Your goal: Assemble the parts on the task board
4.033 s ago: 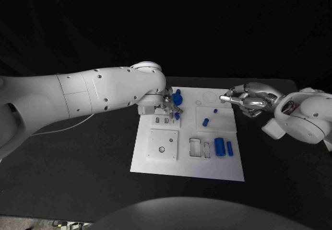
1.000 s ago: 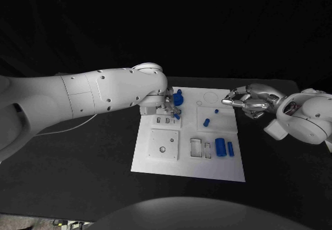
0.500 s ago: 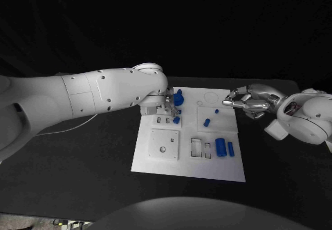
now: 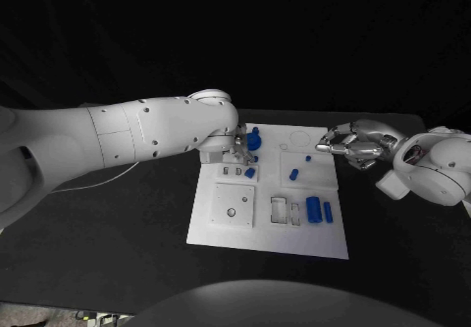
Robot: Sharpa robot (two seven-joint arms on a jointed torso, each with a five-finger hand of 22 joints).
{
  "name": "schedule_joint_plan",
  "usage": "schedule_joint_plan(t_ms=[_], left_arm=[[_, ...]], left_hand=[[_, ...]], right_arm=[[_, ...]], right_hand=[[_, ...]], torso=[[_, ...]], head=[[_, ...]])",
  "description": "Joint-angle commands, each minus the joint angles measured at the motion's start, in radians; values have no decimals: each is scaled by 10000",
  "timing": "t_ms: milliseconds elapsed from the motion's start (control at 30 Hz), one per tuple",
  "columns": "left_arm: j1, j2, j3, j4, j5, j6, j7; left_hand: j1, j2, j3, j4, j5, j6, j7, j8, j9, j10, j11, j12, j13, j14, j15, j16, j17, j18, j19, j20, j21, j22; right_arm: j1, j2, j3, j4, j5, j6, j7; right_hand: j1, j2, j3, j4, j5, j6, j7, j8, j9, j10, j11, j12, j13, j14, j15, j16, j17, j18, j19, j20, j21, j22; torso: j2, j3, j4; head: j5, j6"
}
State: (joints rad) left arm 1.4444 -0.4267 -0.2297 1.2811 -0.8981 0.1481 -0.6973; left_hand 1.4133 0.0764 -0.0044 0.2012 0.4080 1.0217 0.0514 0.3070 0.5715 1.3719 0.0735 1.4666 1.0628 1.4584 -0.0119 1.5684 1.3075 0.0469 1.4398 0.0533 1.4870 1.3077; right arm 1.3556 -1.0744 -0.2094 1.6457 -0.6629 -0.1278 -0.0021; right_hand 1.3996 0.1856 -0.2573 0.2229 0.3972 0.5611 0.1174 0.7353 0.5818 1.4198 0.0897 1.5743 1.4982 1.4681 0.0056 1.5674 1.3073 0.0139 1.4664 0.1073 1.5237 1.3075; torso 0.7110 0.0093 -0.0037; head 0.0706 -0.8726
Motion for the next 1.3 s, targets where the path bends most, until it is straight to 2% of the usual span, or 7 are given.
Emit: schedule_joint_plan(t_ms=[33, 200, 500, 633, 767, 1067, 1300], left_arm=[[-2, -112, 6, 153, 56, -561, 342], [-2, -635, 11, 725, 59, -1507, 1167], [60, -2405, 46, 2573, 406, -3059, 2643], [124, -3372, 45, 3467, 935, -3444, 3179], [155, -4211, 21, 4216, 1569, -3387, 3463], [185, -4997, -1, 5033, 2391, -2831, 2756], [178, -5189, -7, 5130, 2941, -2593, 2080]], left_hand=[[-61, -181, 127, 19, -242, -8, -28, -26, 93, 1989, -919, 1042, 5080, 1124, -502, 24, 2633, -45, 3, -19, -28, 1053], [-177, -408, 422, -4, -357, -306, -79, 527, 678, 1989, -969, 1042, 5080, 1124, -536, 24, 2633, -82, 151, -68, 57, 1234], [-596, -658, 624, 508, -464, -1136, 107, 774, 982, 1989, -820, 1042, 5080, 1124, -444, 24, 2633, -181, 461, 15, 250, 1605], [-673, -758, 599, 788, -414, -1237, 222, 515, 667, 1989, -714, 1042, 5080, 1124, -348, 24, 2633, -218, 580, 98, 329, 1752], [-722, -821, 558, 867, -316, -1422, 447, -164, -49, 1989, -511, 1042, 5080, 1124, -189, 24, 2633, -241, 641, 243, 370, 1838], [-327, -996, 521, 781, -88, -1239, 635, -987, -1201, 1989, -339, 1042, 5080, 1124, -17, 24, 2633, -264, 735, 434, 422, 1957], [407, -1008, 712, 291, 99, -1006, 612, -1093, -1525, 1989, -370, 1042, 5080, 1124, -53, 24, 2633, -325, 929, 409, 548, 2166]], right_arm=[[-15, 16, -3, 25, -198, 0, 226], [-20, 78, -4, 139, -1046, -592, 962], [125, 392, 6, 506, -3443, -1348, 1447], [306, 749, 9, 577, -4876, -1274, 1264], [446, 1260, 12, 590, -6571, -865, 917], [507, 2512, 15, 63, -8567, 325, 162], [505, 3249, 15, -407, -9504, 862, -96]], right_hand=[[330, 46, 51, -193, -93, 99, -13, -61, 23, 1510, -448, -35, 726, 1027, -37, 34, 2635, 32, 456, 81, -10, 2409], [1092, -4, 443, -708, -530, 234, 6, -692, -458, 1510, -464, -35, 726, 1027, -76, 34, 2635, -40, 710, 18, 197, 2504], [1313, -554, 730, -902, -830, 766, 51, -2729, -2119, 1510, -463, -35, 726, 1027, -46, 34, 2635, -127, 1006, 35, 439, 2618], [1316, -735, 744, -935, -944, 921, 5, -3058, -2390, 1510, -486, -35, 726, 1027, -84, 34, 2635, -139, 1044, 25, 471, 2633], [1479, -974, 870, -1094, -568, 975, -127, -3439, -2674, 1510, -581, -35, 726, 1027, -165, 34, 2635, -139, 1044, -30, 471, 2633], [1666, -1322, 1531, -1365, 513, 1317, -274, -3896, -3019, 1510, -721, -35, 726, 1027, -301, 34, 2635, -139, 1044, -169, 471, 2633], [1447, -1536, 1846, -1368, -638, 1684, -325, -4122, -3123, 1510, -768, -35, 726, 1027, -357, 34, 2635, -139, 1044, -225, 471, 2633]], torso=[[-3, -2, -8], [-19, -18, -11], [-109, -80, 125], [-140, -129, 211], [-186, -181, 379], [-202, -245, 626], [-178, -288, 648]], head=[[-8, 0], [-41, 0], [-194, 0], [-265, 0], [-382, 0], [-471, 0], [-517, 0]])
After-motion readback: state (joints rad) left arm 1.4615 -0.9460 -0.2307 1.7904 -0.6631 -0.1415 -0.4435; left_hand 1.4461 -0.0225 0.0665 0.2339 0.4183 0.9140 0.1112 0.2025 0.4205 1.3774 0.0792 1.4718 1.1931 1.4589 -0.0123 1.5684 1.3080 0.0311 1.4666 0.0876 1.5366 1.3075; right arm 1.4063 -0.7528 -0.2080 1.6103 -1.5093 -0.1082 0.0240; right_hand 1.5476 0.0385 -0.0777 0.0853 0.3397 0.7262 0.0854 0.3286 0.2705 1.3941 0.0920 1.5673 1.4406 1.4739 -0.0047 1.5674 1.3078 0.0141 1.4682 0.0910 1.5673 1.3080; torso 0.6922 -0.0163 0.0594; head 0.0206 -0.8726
